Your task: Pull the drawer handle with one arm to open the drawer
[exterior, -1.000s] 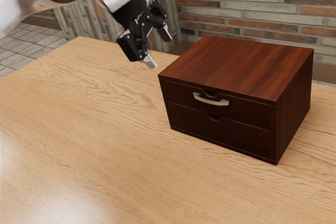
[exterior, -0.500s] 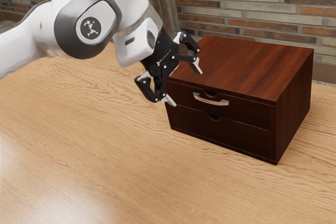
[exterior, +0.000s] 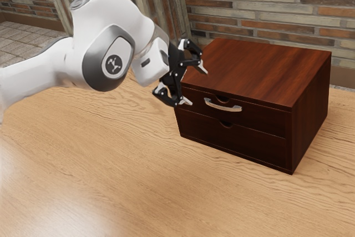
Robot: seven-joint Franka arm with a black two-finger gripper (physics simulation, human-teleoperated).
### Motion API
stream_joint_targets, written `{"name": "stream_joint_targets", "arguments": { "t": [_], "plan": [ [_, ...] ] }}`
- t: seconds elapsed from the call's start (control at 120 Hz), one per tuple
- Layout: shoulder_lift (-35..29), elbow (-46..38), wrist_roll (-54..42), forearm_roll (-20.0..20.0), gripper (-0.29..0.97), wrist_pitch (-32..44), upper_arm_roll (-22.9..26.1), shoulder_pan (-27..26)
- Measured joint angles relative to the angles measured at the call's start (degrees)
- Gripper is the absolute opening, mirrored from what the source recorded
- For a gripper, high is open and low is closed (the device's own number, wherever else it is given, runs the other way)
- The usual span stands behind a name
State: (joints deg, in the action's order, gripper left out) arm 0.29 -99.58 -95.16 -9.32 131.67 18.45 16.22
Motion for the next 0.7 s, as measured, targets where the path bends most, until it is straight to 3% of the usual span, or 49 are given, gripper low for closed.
{"name": "stream_joint_targets", "arguments": {
  "t": [0.258,0.5,0.7],
  "plan": [
    [-2.62,-6.29,2.93,2.48,0.54,6.92,2.62,3.23],
    [-3.95,-9.44,5.94,2.46,0.5,11.15,4.81,-4.55],
    [-2.35,-9.42,7.68,2.48,0.45,13.25,5.01,-3.0]
  ]
}}
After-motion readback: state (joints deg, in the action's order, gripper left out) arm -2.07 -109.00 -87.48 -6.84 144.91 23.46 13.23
